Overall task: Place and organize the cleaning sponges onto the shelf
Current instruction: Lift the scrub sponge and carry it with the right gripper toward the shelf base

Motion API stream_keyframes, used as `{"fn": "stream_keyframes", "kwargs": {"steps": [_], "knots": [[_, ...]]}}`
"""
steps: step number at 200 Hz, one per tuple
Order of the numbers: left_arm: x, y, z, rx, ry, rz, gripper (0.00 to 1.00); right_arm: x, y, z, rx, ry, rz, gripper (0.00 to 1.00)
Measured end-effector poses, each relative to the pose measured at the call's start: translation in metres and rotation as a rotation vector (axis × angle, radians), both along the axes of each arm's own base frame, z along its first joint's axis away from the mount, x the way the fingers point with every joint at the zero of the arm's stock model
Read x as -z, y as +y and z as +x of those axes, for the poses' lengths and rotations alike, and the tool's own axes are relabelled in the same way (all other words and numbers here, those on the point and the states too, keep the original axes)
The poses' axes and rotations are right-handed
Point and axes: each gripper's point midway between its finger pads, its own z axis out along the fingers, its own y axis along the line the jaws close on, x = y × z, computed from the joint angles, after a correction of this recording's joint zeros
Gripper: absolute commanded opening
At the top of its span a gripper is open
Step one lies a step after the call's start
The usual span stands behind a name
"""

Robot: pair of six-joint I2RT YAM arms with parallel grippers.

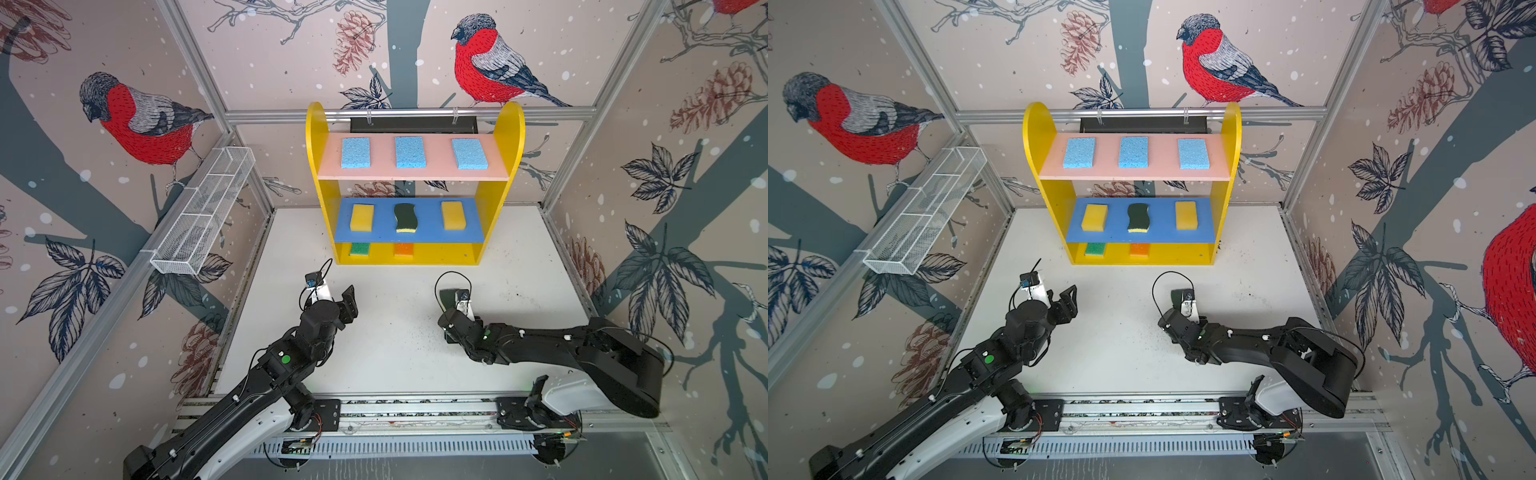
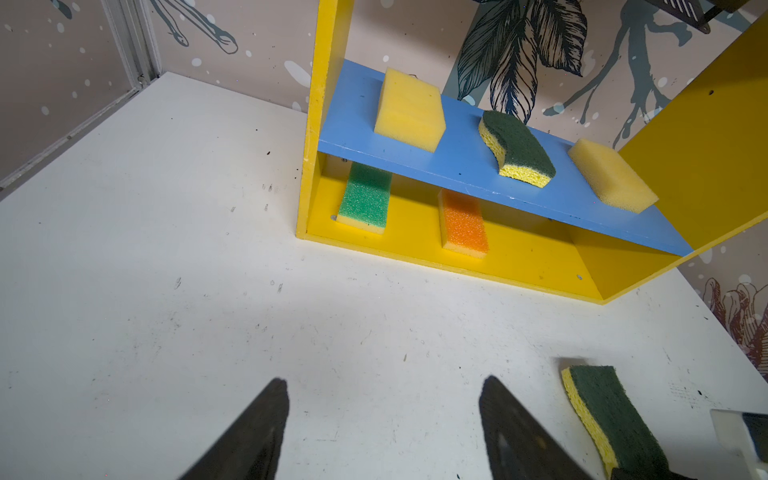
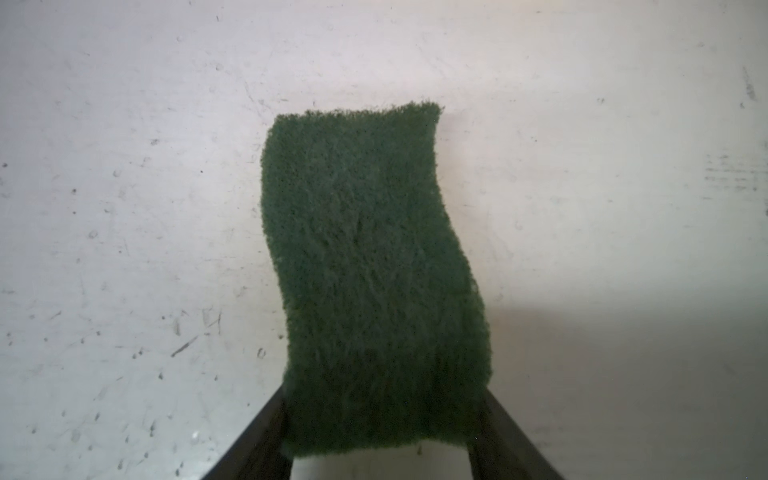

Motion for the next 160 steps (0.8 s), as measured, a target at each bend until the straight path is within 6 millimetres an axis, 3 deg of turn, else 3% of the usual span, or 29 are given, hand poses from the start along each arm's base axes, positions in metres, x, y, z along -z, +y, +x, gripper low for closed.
{"fn": "stream_keyframes", "kwargs": {"steps": [66,104,160], "knots": [[0.008,0.004,0.001,-0.017,0.006,0.031,0.73,-0.015,-0.011,0.024,0.065,-0.063,0.030,0.62],[0.004,0.002,0.005,-0.020,-0.014,0.034,0.72,-0.028,-0.011,0.051,0.089,-0.112,0.040,0.61],[-0.007,0.004,0.007,-0.028,-0.064,0.020,0.71,-0.033,-0.008,0.089,0.095,-0.138,0.029,0.61]]}}
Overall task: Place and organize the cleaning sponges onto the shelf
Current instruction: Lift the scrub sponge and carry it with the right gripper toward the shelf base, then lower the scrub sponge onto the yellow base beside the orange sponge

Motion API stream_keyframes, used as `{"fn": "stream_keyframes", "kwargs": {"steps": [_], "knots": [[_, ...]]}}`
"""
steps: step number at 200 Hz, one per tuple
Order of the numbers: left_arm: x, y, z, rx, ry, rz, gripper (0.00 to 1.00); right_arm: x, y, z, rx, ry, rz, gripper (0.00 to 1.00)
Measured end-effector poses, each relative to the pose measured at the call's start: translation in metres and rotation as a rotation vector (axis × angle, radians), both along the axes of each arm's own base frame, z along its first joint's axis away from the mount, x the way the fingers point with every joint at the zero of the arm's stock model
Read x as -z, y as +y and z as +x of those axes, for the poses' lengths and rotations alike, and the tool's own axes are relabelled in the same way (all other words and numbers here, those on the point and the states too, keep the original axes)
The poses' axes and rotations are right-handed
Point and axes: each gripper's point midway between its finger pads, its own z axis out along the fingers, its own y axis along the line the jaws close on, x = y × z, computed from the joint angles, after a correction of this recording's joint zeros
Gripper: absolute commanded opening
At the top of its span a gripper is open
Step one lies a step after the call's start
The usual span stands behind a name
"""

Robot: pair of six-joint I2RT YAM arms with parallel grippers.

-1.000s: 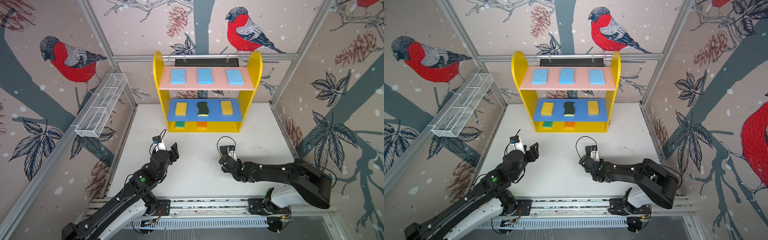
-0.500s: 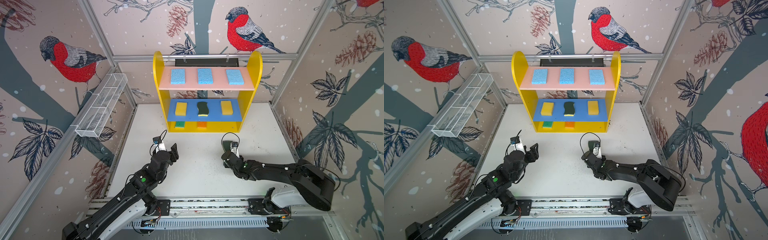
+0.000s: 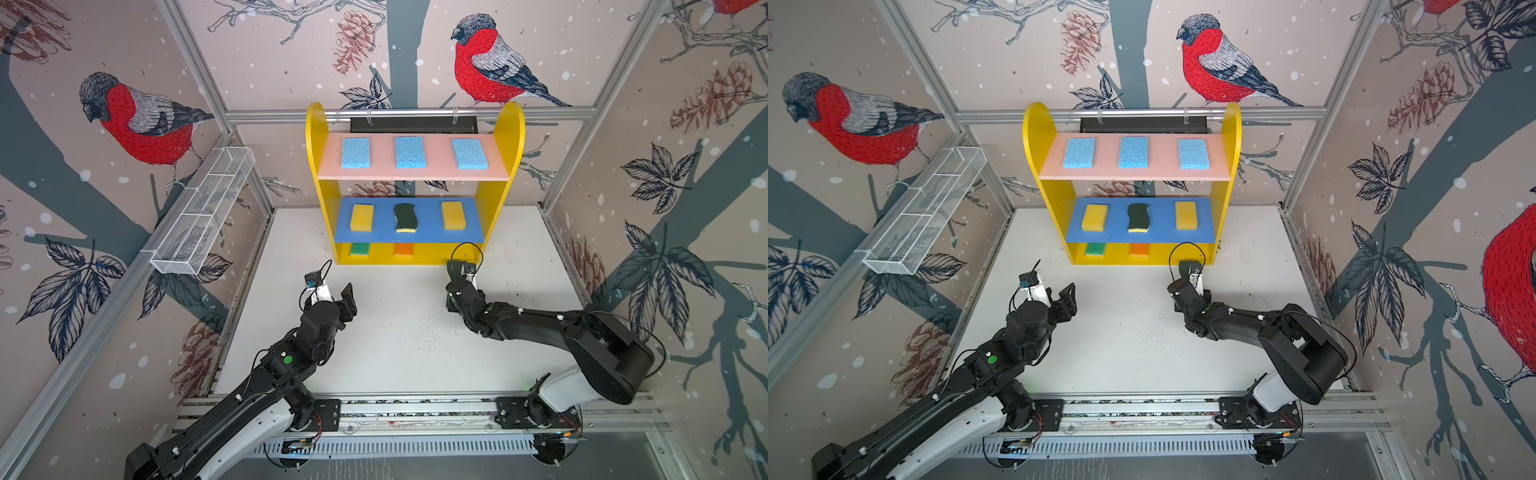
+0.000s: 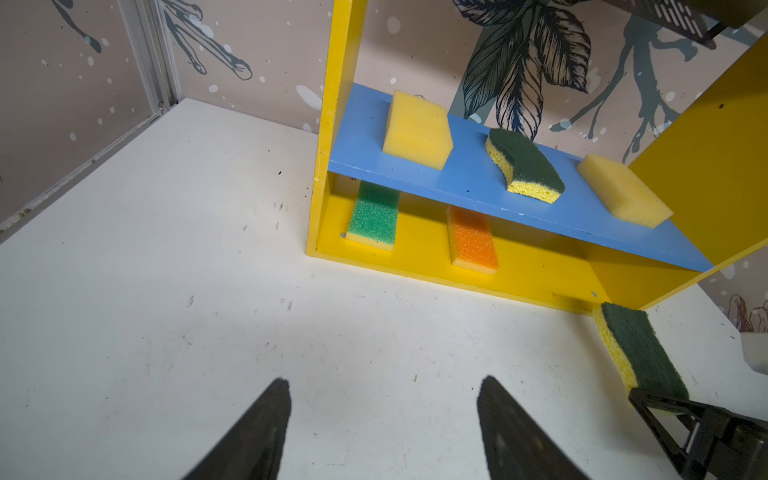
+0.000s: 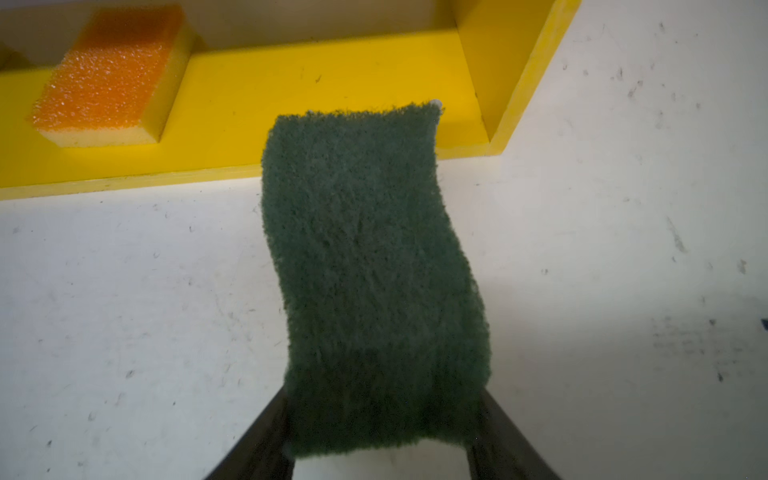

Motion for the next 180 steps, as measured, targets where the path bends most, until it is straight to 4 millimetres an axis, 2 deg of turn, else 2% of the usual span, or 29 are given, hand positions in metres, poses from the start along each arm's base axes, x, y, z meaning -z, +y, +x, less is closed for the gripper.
{"fn": "stream_keyframes", "kwargs": {"steps": [37,125,180], "knots": [[-0.012,-0.006,0.007,0.011,-0.024,0.018,0.71,0.003,0.006,0.022,-0.013,-0.002,-0.005,0.58],[-0.023,-0.015,0.017,0.027,-0.073,0.044,0.70,0.017,0.014,0.068,-0.023,0.014,-0.029,0.59],[-0.025,-0.019,0.023,0.037,-0.094,0.082,0.70,0.019,0.009,0.088,0.012,0.012,-0.029,0.60]]}}
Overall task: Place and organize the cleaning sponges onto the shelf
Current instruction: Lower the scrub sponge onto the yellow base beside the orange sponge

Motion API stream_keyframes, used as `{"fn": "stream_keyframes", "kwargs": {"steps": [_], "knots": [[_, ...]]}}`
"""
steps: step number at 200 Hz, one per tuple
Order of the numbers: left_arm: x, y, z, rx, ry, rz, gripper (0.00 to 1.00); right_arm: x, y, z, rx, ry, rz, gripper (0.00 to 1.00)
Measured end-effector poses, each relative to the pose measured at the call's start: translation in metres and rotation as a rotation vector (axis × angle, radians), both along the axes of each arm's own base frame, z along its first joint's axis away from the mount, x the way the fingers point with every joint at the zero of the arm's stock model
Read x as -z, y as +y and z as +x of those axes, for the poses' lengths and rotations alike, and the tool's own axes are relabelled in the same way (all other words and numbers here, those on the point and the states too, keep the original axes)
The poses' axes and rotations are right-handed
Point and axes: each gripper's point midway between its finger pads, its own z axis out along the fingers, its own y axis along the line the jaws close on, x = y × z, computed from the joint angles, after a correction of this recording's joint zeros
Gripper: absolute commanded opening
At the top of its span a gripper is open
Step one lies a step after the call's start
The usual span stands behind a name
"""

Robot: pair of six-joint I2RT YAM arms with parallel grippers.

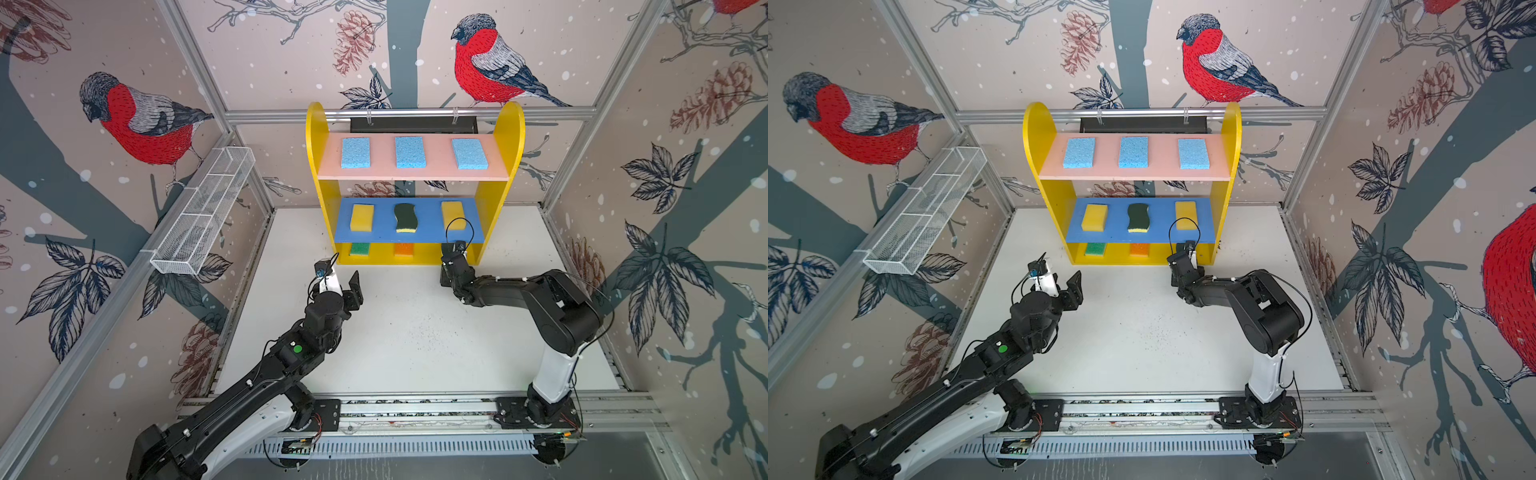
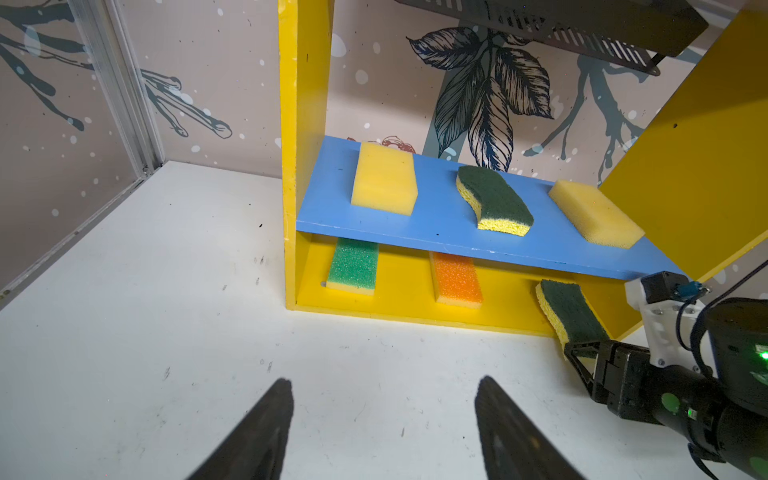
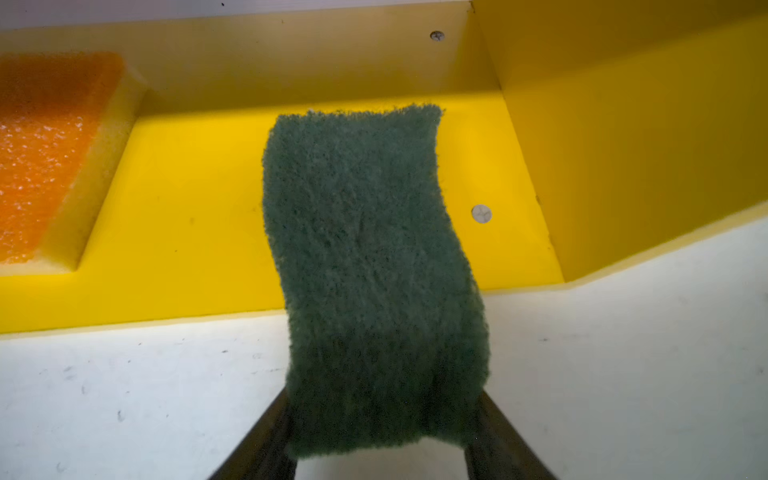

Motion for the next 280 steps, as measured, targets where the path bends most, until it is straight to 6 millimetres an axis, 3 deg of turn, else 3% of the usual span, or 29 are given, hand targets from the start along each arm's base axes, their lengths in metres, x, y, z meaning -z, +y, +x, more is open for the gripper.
{"fn": "stream_keyframes", "kwargs": {"steps": [130,176,210,280], "knots": [[0.006,-0.005,0.011,-0.011,-0.009,0.054,0.70,0.012,-0.013,0.012,0.009,0.020,-0.052,0.60],[0.007,-0.007,0.013,-0.011,-0.013,0.051,0.70,-0.002,-0.014,0.011,0.009,-0.005,-0.038,0.59],[0.008,-0.009,0.015,-0.011,-0.014,0.050,0.69,-0.023,-0.009,0.022,0.016,-0.086,0.003,0.59],[0.013,-0.009,0.015,-0.010,-0.007,0.056,0.69,-0.023,-0.003,0.033,0.006,-0.108,-0.002,0.59]]}}
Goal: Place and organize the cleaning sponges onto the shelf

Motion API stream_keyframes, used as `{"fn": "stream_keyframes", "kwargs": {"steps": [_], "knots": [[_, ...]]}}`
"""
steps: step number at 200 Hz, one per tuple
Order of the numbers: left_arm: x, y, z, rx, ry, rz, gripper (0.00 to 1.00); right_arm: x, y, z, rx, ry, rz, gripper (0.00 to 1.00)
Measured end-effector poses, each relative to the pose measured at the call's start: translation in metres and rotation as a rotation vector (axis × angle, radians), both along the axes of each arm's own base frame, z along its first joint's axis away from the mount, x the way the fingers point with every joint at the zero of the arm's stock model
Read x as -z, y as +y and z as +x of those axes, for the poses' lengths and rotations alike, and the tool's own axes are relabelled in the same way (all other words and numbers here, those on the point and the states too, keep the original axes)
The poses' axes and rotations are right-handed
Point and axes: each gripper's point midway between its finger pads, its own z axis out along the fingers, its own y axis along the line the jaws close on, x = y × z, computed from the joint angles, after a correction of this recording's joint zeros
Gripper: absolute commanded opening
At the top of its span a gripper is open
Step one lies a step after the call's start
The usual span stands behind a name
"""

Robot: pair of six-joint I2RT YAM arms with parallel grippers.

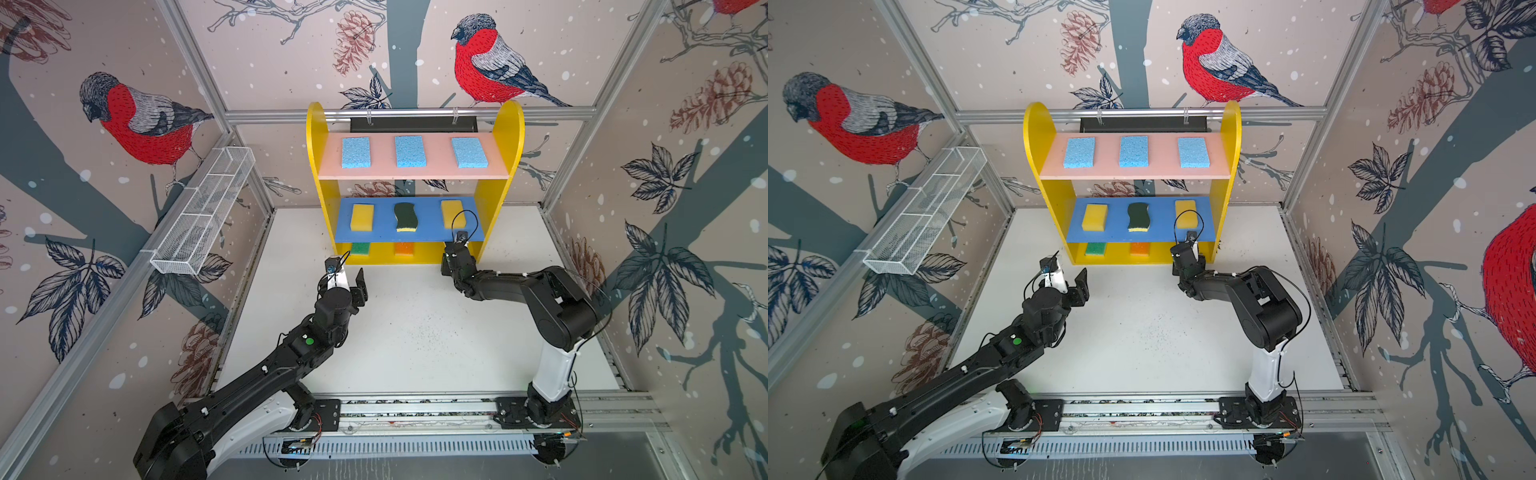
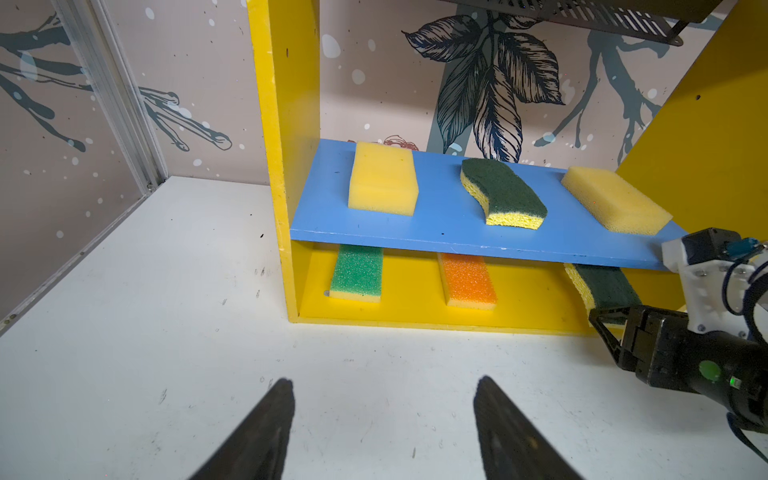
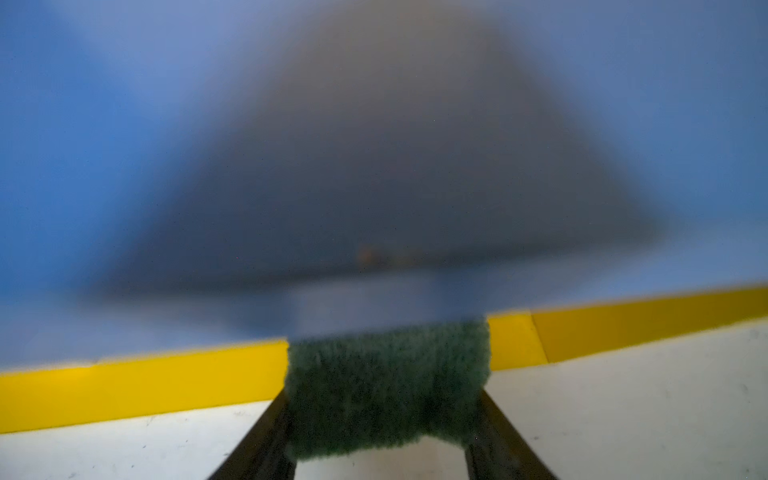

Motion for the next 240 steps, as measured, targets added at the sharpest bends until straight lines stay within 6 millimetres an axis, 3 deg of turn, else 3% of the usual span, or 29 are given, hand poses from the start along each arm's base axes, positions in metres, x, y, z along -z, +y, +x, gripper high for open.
{"fn": "stream_keyframes", "kwargs": {"steps": [148,240], "knots": [[0.002,0.000,0.000,0.002,-0.008,0.001,0.68,0.000,0.004,0.021,0.034,-0.040,0.006,0.64],[0.000,-0.001,0.001,0.003,-0.017,0.001,0.68,0.002,0.004,0.024,0.044,-0.049,0.006,0.64]]}}
